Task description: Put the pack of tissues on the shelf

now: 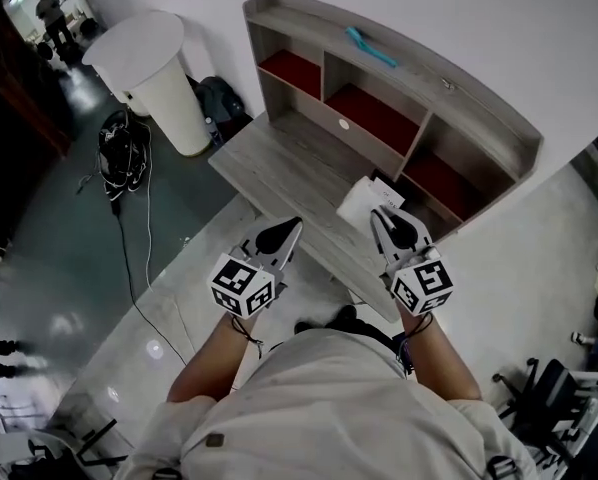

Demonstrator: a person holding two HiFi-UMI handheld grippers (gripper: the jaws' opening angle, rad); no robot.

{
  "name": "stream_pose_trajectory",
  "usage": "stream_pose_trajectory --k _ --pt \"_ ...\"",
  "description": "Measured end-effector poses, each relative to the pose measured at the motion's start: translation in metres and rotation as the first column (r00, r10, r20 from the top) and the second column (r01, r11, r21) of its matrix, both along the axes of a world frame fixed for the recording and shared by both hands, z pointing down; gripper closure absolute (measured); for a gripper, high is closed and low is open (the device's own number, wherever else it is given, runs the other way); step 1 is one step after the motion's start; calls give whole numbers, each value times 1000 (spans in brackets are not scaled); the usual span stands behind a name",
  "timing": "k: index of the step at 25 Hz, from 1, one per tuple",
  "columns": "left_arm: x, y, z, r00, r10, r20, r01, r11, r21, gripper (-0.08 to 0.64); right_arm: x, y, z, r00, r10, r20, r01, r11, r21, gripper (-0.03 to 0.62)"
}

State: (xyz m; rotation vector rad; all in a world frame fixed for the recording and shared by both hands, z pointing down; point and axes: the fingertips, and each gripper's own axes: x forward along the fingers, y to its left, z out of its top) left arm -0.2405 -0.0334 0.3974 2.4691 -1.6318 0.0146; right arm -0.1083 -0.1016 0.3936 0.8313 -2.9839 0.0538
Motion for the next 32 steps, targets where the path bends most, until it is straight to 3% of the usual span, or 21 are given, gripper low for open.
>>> stream_pose_trajectory --k 21,32 --pt "47 -134 1 998 19 52 -20 1000 23 545 26 -132 4 997 61 -43 -59 998 37 529" --pt "39 -191 15 996 70 57 -70 998 -3 545 13 -187 25 988 143 -59 -143 990 8 529"
